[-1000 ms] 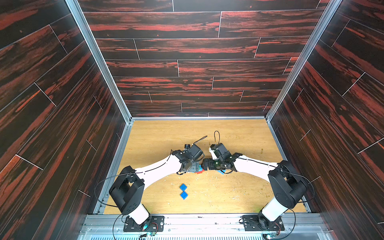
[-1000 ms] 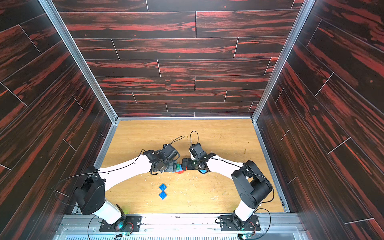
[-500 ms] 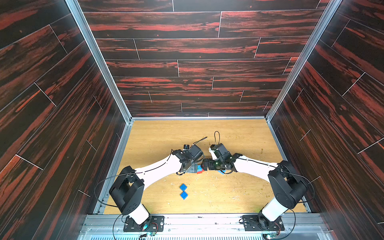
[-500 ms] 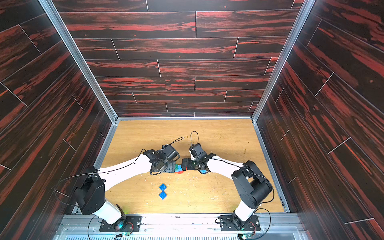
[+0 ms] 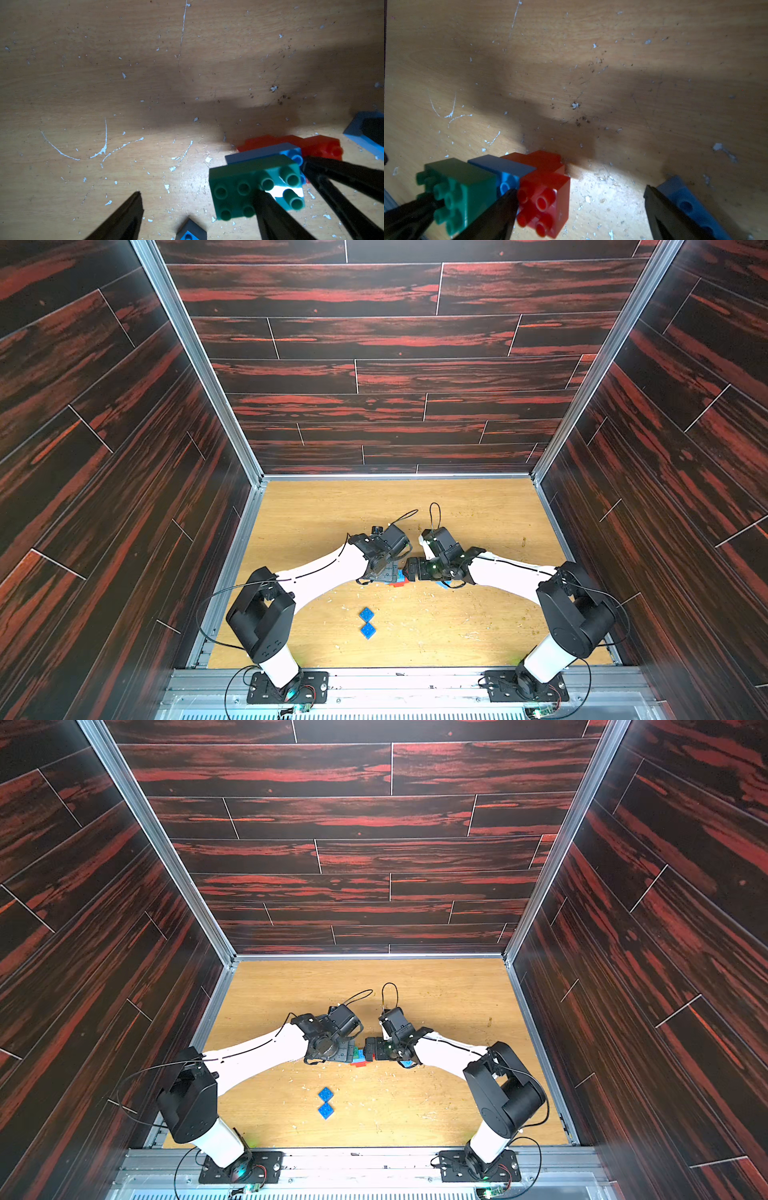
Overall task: Assemble a heart with lego
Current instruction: Assemble the lego brick with the lego brick.
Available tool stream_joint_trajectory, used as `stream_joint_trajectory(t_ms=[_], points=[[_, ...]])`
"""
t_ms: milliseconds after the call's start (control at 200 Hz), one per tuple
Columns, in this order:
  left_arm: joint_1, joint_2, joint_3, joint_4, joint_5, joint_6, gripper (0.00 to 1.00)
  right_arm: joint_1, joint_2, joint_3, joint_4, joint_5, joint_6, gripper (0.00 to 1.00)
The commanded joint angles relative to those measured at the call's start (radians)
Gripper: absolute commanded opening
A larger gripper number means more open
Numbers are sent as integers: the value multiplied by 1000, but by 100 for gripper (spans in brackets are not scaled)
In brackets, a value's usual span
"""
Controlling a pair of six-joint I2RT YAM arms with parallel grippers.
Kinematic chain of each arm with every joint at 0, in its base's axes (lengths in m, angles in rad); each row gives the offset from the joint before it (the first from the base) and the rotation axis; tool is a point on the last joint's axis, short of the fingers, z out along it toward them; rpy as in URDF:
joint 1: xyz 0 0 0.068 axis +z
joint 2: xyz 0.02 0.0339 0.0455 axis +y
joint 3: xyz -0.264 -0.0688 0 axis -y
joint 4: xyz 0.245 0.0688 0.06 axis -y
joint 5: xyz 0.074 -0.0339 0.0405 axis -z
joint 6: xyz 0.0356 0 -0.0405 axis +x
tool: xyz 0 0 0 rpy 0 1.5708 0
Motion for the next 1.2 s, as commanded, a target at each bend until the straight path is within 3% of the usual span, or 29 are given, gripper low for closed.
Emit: stream_joint_trajectory(t_ms=[0, 160, 356, 1127, 1192], points=[[-4, 13, -18, -38, 19, 29, 88, 4, 13, -23, -58, 12, -11, 98], [-4, 5, -26, -29, 29, 105, 88, 4, 17, -24, -46, 1, -13, 98], [5, 97, 47, -133, -11, 114, 88, 4, 16, -17, -38, -15, -14, 98], [82, 82, 21, 60, 144, 60, 86, 4, 24, -13, -45, -17, -24, 98], [82, 33, 5, 86, 161, 59, 86, 4, 25, -3, -52, -12, -19, 98]])
